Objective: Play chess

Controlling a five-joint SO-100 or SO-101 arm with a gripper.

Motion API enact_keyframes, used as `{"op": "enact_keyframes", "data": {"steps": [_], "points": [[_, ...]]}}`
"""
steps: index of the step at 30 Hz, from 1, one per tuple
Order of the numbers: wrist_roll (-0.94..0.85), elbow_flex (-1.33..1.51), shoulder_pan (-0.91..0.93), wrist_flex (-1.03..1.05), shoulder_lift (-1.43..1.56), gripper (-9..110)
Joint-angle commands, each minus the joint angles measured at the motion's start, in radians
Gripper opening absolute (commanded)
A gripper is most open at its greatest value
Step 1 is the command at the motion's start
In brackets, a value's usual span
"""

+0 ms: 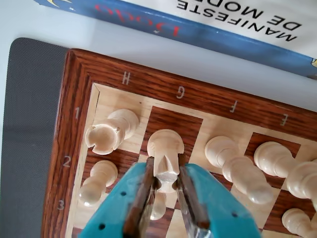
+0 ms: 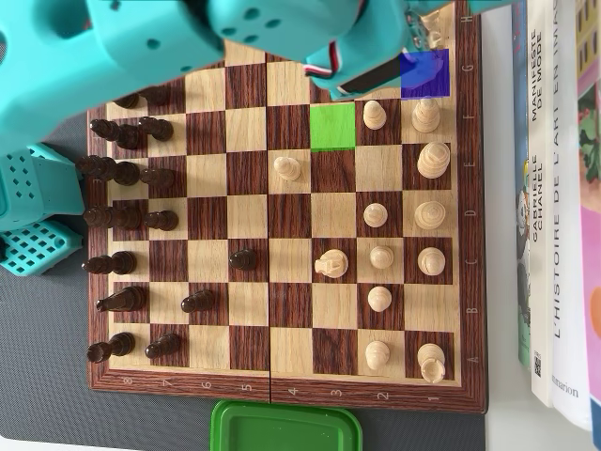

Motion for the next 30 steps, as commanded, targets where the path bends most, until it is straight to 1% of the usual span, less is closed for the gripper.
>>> {"op": "enact_keyframes", "data": {"steps": [1, 11, 30], "points": [[-0.005, 0.014, 0.012, -0.008, 0.095, 6], [-0.005, 0.094, 0.012, -0.008, 0.227, 6], [-0.002, 0.397, 0.066, -0.008, 0.537, 6]]}}
